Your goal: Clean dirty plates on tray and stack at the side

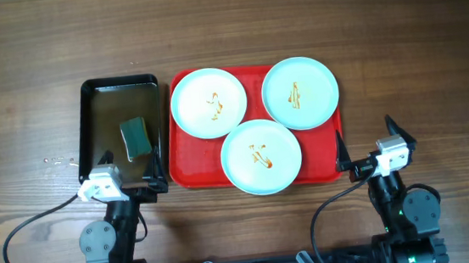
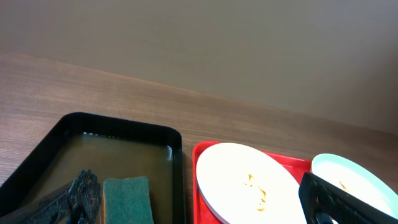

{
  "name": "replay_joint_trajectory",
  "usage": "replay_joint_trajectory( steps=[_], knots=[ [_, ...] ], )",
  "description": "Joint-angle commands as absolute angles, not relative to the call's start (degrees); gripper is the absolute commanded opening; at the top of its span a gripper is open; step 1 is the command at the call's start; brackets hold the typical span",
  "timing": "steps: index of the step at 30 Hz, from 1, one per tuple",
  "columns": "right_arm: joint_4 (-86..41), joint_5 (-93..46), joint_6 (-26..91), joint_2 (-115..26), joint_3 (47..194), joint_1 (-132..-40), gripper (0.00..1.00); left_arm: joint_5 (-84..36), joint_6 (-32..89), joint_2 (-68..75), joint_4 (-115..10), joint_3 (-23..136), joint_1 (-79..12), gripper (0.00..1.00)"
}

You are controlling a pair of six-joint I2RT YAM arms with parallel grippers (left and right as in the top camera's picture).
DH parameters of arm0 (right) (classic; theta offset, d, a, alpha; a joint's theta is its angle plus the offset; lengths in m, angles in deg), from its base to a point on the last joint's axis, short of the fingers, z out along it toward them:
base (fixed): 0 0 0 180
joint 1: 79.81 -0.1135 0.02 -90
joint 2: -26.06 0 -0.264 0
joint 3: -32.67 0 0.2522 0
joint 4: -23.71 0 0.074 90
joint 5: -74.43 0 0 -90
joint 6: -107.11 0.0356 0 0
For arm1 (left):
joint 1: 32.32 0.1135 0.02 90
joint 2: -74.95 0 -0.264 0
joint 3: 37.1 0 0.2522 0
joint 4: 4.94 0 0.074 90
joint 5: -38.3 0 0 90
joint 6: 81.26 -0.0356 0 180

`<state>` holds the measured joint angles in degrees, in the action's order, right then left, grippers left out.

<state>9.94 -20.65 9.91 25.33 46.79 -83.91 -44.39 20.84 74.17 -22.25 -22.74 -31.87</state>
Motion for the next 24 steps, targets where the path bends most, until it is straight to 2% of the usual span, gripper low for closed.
replay_joint_trajectory(
  steps=[1,19,24],
  knots=[
    [10.3,-21.6,9.6,25.4,46.7,-84.1,1.00,-44.5,19.9,74.6,-22.4,-23.0,-31.8,1.00],
    [10.3,-21.6,9.6,25.3,46.7,-84.1,1.00,-43.9,19.9,74.6,-20.7,-22.3,-31.8,1.00],
    [10.3,-21.6,9.6,25.3,46.7,-84.1,0.99,-45.1,19.9,72.9,-28.8,-16.2,-31.8,1.00]
  ],
)
